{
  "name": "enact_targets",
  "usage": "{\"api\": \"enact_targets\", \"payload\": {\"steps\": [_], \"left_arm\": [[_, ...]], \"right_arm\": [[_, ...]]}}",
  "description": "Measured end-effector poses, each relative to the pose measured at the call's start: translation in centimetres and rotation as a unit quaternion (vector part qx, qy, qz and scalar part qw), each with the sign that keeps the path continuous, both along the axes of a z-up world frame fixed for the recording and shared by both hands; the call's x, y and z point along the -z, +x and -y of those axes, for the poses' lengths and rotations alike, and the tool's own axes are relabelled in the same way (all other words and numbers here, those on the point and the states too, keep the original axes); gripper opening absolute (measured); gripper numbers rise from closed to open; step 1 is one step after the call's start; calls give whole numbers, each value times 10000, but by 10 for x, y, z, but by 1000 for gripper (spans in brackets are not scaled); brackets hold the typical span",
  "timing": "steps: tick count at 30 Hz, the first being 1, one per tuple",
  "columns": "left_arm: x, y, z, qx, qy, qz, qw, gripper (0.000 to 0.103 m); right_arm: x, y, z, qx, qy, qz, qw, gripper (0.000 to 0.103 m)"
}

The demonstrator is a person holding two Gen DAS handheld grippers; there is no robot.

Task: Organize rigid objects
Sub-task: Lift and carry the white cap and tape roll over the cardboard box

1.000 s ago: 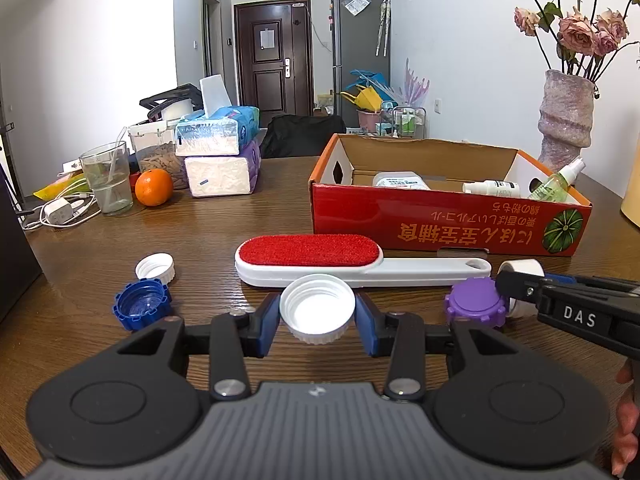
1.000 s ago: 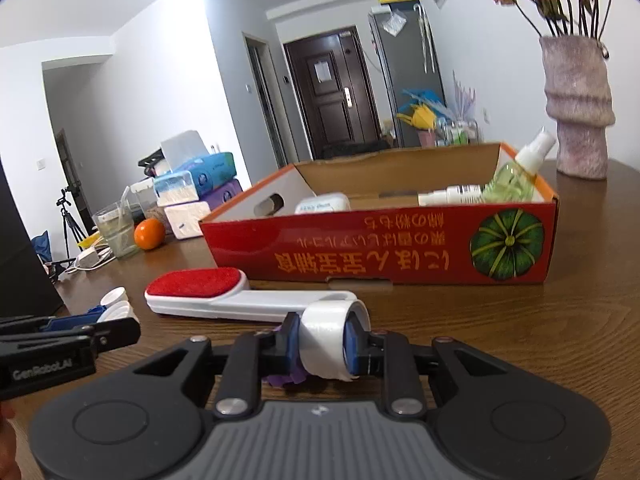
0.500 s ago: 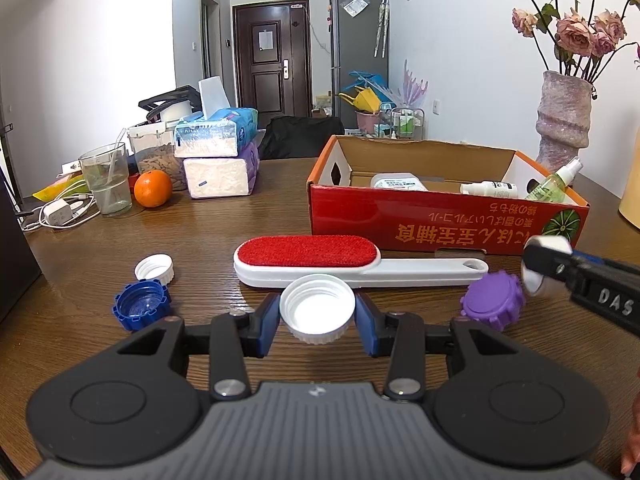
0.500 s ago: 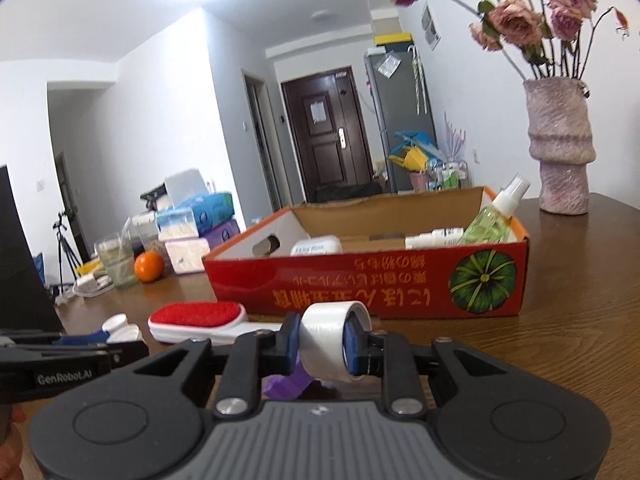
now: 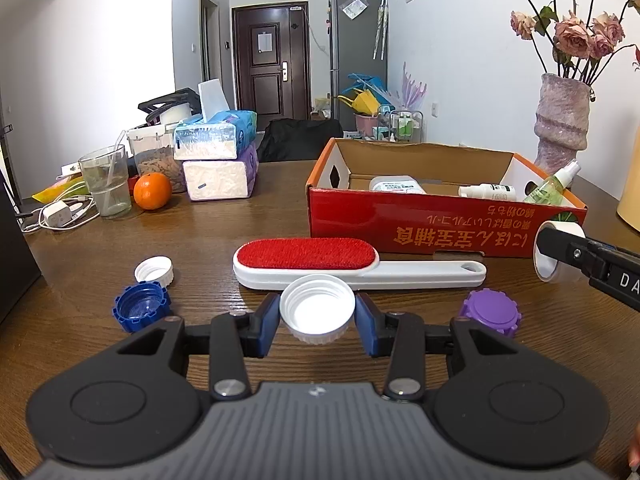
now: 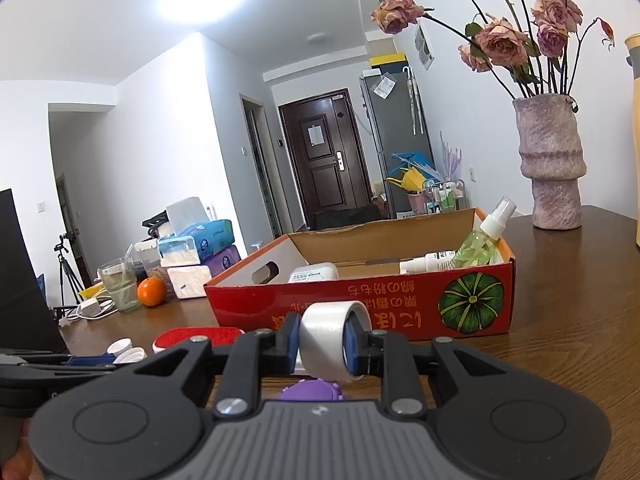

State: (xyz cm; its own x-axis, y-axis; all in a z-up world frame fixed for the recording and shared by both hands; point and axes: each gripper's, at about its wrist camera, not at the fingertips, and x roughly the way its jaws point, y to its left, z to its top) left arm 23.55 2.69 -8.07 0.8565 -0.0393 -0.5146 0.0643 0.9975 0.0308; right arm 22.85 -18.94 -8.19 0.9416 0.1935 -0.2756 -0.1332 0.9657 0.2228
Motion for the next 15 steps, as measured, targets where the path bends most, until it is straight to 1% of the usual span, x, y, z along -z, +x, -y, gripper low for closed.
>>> {"api": "enact_targets", "payload": {"steps": [4, 9, 11, 15], "left_arm": [[-5, -2, -2, -30, -41, 81, 10000, 42], [-16, -8, -2, -11, -37, 282, 9996, 42], [-20, -10, 0, -19, -8, 372, 9993, 42], [-28, -9, 1, -30, -99, 432, 9990, 42]], "right_arm": [[-3, -4, 1, 38, -3, 80, 10000, 22], [-15, -10, 5, 38, -4, 243, 9997, 22], [-20, -12, 6, 13, -49, 310, 9995, 22], [-30, -14, 7, -22, -174, 449, 9988, 22]]}}
